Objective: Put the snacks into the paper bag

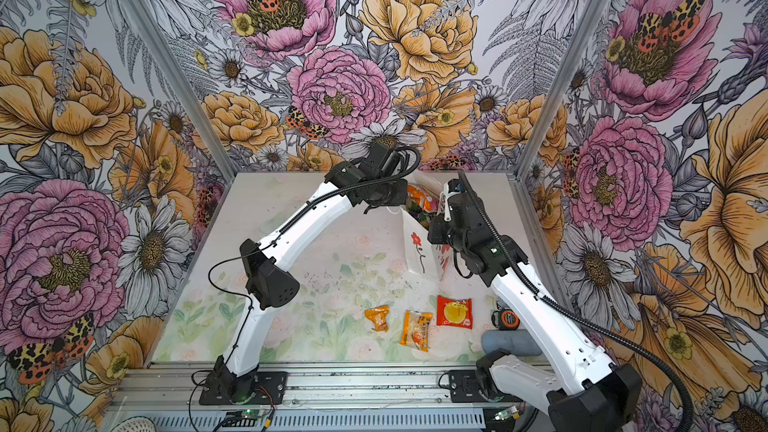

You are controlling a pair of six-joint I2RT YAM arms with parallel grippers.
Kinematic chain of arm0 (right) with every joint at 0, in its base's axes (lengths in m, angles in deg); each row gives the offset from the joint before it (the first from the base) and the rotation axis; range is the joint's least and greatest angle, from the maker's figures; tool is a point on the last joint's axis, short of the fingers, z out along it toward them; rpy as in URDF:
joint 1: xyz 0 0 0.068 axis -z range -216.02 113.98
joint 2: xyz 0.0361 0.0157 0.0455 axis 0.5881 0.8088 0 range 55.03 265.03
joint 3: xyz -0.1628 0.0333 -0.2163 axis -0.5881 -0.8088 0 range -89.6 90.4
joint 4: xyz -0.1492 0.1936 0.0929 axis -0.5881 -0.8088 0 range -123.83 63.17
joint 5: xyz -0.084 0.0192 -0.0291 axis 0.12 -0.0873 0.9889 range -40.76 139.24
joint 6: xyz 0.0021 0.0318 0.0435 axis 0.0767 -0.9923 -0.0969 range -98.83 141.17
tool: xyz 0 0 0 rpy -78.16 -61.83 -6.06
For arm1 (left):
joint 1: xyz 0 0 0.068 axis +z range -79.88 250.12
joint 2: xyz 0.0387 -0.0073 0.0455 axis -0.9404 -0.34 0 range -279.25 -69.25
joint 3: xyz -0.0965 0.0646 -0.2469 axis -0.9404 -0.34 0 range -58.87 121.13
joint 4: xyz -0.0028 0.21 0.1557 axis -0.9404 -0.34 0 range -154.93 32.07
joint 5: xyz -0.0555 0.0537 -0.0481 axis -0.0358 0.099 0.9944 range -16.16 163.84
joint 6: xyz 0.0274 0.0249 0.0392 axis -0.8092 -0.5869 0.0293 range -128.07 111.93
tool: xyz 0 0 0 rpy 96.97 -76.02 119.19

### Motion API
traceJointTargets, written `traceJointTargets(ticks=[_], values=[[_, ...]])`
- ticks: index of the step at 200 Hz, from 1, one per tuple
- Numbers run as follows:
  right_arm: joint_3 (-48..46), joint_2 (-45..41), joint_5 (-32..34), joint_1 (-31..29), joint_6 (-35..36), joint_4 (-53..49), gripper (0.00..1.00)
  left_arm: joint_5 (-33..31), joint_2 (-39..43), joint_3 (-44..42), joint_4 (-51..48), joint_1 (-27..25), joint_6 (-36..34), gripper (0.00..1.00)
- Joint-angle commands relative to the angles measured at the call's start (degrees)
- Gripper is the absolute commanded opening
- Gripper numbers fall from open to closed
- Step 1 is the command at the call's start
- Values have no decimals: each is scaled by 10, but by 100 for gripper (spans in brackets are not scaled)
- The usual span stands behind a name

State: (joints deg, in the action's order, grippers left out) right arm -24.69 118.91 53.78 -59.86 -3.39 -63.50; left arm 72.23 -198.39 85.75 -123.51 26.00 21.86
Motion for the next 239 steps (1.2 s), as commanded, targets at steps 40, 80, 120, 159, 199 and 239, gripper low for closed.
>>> traceJointTargets(ticks=[40, 80, 120, 159, 199, 239], values=[[158, 84, 13, 21, -29, 16, 0, -86, 22, 113, 0, -10, -66, 0], [204, 98, 30, 1, -21, 27, 0, -213, 79, 69, 45, -45, -133, 0], [91, 109, -6, -1, -41, 64, 0, -111, 142, -189, 101, -9, -44, 0], [96, 134, -9, 5, -44, 57, 0, -76, 123, -159, 64, -13, -62, 0], [121, 101, -11, 0, -38, 55, 0, -196, 145, -108, 96, -57, -119, 0], [50, 77, 34, 11, -60, 58, 0, -183, 181, -179, 187, -82, -134, 0]])
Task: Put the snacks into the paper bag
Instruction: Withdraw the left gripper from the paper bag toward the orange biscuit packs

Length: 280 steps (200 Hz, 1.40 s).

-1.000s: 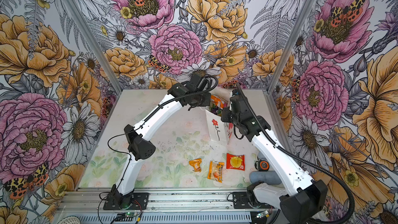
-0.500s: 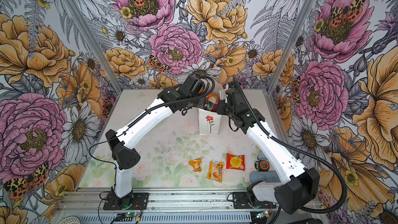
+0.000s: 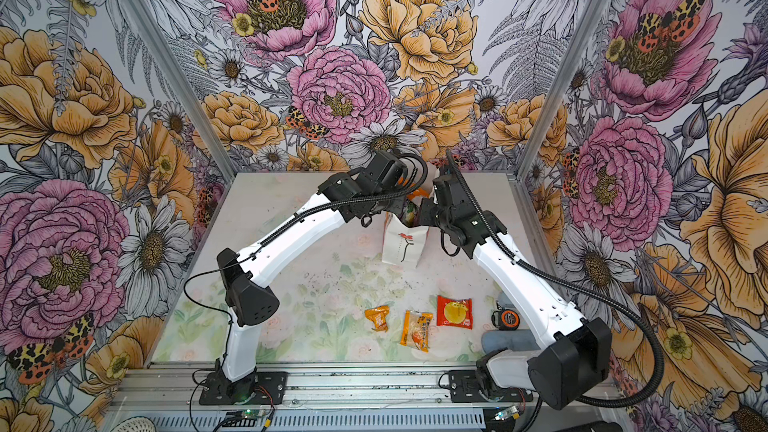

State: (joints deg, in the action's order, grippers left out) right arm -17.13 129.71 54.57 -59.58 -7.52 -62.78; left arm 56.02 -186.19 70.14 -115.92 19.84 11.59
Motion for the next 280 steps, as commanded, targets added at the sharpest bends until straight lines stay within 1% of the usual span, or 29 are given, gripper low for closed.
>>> traceJointTargets(ticks=[1, 23, 30, 38, 52, 63, 72, 78, 83, 102, 119, 134, 150, 168, 185, 195, 211, 228, 231, 244, 273, 275, 280], values=[[-28, -31, 26, 10, -21, 51, 0, -21, 59, -24, 112, -22, -32, 0], [-55, -21, 8, 41, -48, 40, 0, -68, 73, -55, 139, -56, -66, 0], [-58, -20, 4, 50, -53, 36, 0, -83, 76, -64, 141, -57, -61, 0], [-58, -18, -1, 60, -55, 34, 0, -86, 83, -75, 140, -47, -45, 0], [-52, -21, -9, 68, -54, 32, 0, -52, 99, -107, 140, -6, 18, 0], [-44, -26, -17, 68, -51, 33, 0, -1, 107, -134, 139, 36, 73, 0], [-35, -32, -23, 64, -48, 35, 0, 44, 104, -144, 135, 65, 101, 0], [-29, -35, -25, 60, -44, 36, 0, 54, 101, -147, 135, 78, 109, 0], [-24, -39, -26, 54, -41, 37, 0, 73, 98, -147, 136, 81, 109, 0], [-14, -49, -22, 31, -29, 44, 0, 87, 80, -121, 133, 68, 74, 0], [-11, -47, -21, 21, -28, 46, 0, 92, 60, -89, 132, 46, 45, 0], [-14, -43, -13, 20, -29, 46, 0, 89, 48, -65, 119, 32, 33, 0], [-17, -41, -7, 19, -29, 46, 0, 81, 48, -64, 110, 26, 35, 0], [-15, -38, -12, 20, -28, 46, 0, 87, 60, -81, 110, 23, 34, 0], [-13, -37, -15, 20, -28, 46, 0, 87, 77, -100, 110, 20, 33, 8], [-11, -36, -17, 20, -28, 46, 0, 91, 87, -111, 110, 21, 35, 15], [-9, -36, -16, 20, -28, 46, 0, 92, 108, -131, 111, 23, 42, 29], [-7, -35, -15, 20, -27, 46, 0, 100, 121, -147, 110, 26, 48, 38], [-7, -35, -16, 20, -27, 46, 0, 100, 141, -150, 110, 26, 48, 40], [-5, -33, -18, 20, -28, 46, 0, 99, 163, -161, 110, 27, 51, 49], [-4, -33, -21, 20, -29, 47, 0, 63, 223, -196, 112, 7, 39, 64], [-3, -33, -21, 20, -29, 47, 0, 46, 229, -199, 112, 4, 37, 65], [-3, -33, -21, 20, -29, 47, 0, 29, 240, -208, 113, -2, 29, 68]])
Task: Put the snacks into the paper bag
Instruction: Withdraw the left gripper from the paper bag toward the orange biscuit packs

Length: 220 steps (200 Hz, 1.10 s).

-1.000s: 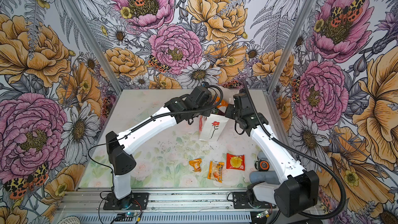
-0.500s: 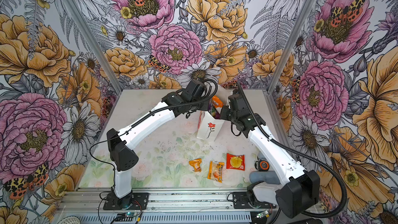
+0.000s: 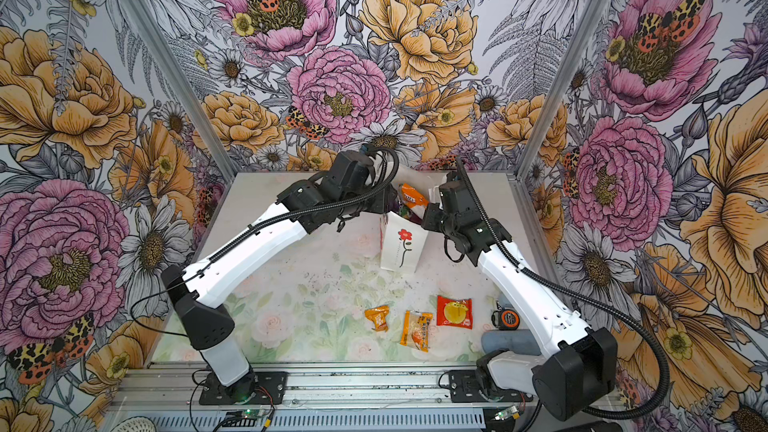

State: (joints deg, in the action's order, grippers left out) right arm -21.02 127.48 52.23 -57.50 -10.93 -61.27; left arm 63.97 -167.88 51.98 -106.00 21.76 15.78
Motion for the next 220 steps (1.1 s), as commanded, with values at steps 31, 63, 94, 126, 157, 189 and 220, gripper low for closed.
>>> traceJointTargets(ticks=[31, 63, 94, 126, 157, 189, 220], values=[[36, -11, 0, -1, 8, 31, 0, -103, 143, -135, 58, -53, -39, 73], [33, -15, -1, 0, 10, 31, 0, -107, 247, -300, 140, -72, -53, 73], [33, -13, -3, 0, 11, 31, 0, -85, 277, -390, 147, -102, -46, 73], [33, -12, 2, 0, 12, 32, 0, -76, 248, -440, 167, -190, -86, 74], [34, -12, -1, 0, 11, 34, 0, -57, 187, -462, 171, -220, -72, 75], [27, -18, 3, 1, 13, 33, 0, -63, 128, -452, 156, -263, -69, 75], [25, -21, -1, 0, 10, 34, 0, -70, 91, -451, 128, -264, -5, 75]])
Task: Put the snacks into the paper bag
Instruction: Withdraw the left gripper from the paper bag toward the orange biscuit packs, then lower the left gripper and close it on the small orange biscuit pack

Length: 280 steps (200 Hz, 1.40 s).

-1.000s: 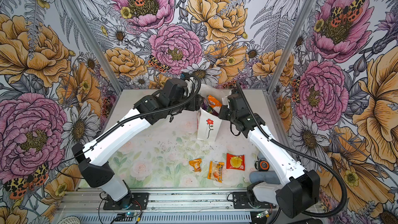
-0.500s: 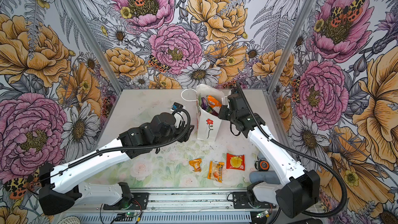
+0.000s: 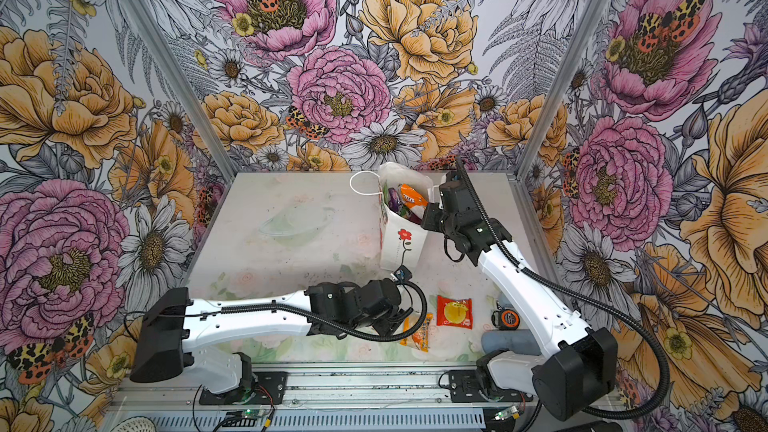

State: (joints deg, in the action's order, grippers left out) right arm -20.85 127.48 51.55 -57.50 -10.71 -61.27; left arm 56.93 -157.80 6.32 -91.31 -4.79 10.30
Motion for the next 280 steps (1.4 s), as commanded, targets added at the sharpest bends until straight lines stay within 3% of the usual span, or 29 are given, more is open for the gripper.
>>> traceJointTargets(ticks=[1, 46, 74, 109, 131, 214, 253, 280], values=[[23, -22, 6, 0, 8, 34, 0, -1, -11, 6, -20, 1, 53, 75], [24, -21, 7, 0, 9, 34, 0, 2, -62, 29, -108, 5, 234, 75], [23, -21, 7, 0, 7, 34, 0, 8, -92, 28, -134, 7, 292, 73], [18, -21, 4, 0, 5, 35, 0, 16, -123, 34, -135, 19, 315, 72], [13, -26, 5, 0, 6, 35, 0, 16, -140, 37, -133, 30, 311, 65], [9, -22, 0, 0, 3, 38, 0, 21, -201, 61, -131, 38, 293, 64], [6, -21, 0, 0, 3, 40, 0, 22, -210, 59, -131, 38, 290, 57], [7, -21, 1, 0, 4, 40, 0, 28, -216, 55, -129, 39, 285, 69]])
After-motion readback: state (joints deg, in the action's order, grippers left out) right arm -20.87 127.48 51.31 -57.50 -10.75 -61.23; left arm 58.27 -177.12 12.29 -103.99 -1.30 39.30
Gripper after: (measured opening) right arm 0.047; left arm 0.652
